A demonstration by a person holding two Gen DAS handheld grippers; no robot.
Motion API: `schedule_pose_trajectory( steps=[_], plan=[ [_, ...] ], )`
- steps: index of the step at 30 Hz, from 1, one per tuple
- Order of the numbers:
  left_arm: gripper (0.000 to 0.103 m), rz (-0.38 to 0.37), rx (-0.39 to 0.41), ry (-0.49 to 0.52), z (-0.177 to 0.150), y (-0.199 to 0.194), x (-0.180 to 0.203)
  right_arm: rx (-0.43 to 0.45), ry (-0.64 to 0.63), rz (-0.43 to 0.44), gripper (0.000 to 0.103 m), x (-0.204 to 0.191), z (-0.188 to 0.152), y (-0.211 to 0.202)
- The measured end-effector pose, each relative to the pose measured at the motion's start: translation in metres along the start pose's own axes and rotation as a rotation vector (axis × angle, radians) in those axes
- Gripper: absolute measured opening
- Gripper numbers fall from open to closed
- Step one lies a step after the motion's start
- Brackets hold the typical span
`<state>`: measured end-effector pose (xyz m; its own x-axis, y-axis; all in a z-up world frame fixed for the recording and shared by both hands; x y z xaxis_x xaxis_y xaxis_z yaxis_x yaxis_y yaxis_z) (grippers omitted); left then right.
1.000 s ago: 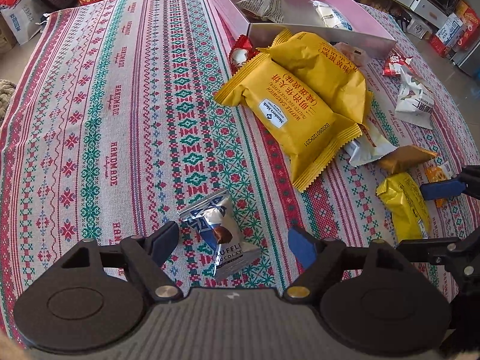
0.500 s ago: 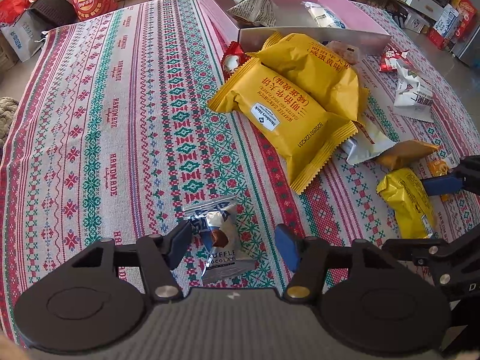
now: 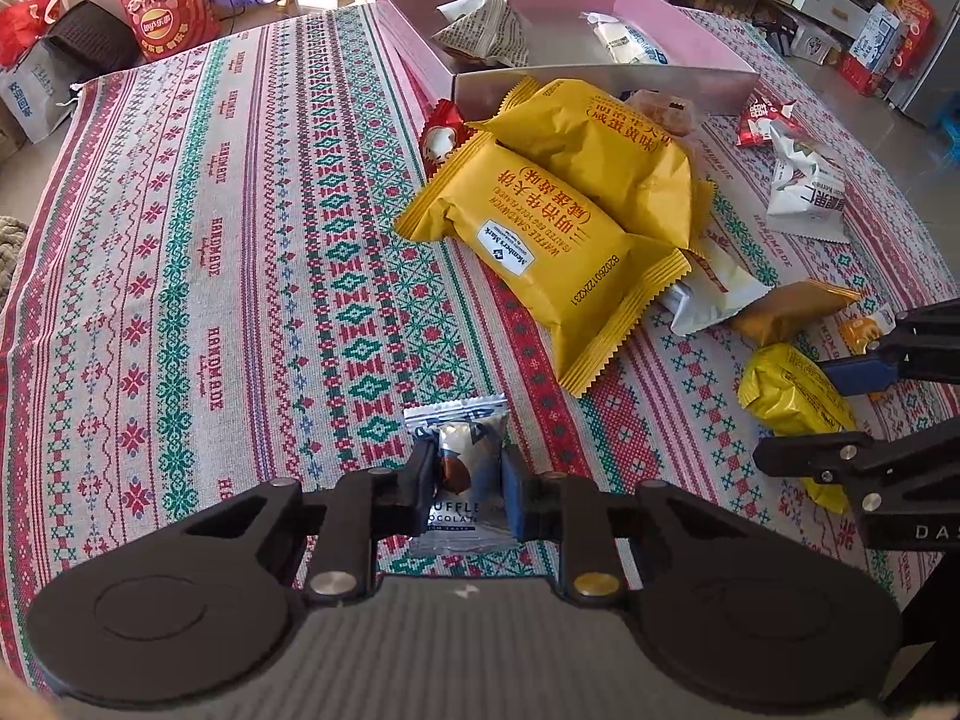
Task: Organize snacks
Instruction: 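Grasp the truffle chocolate packet with the left tool while the right tool grasps a yellow packet, then carry the chocolate packet with the left tool into the box while the right tool carries the yellow packet there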
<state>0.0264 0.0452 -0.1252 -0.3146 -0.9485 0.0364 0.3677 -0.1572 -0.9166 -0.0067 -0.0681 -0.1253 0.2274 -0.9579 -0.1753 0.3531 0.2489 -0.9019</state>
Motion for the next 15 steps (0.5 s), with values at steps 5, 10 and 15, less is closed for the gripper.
schedule_pose_trajectory(
  steps=[5,10,15],
  plan=[
    [0.028,-0.018,0.019,-0.039,0.003,-0.006,-0.007,0.003,0.015,0.048,0.035,-0.004,0.002,-0.003],
    [0.028,-0.038,0.034,-0.069,0.007,-0.012,-0.011,0.01,0.022,0.077,0.034,-0.008,0.003,-0.005],
    [0.028,-0.051,0.047,-0.078,0.012,-0.016,-0.01,0.037,0.014,0.12,0.034,-0.015,0.009,-0.013]
  ],
)
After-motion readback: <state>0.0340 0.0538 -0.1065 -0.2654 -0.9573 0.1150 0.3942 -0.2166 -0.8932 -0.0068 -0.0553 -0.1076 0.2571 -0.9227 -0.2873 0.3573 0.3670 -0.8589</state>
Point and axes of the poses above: each gripper's, at about its wrist camera, not at the fingertips, and y roughly the way its jaws point, x to its right, z to its top, the point moved 9 cm from there along y, roughly the way its jaws point
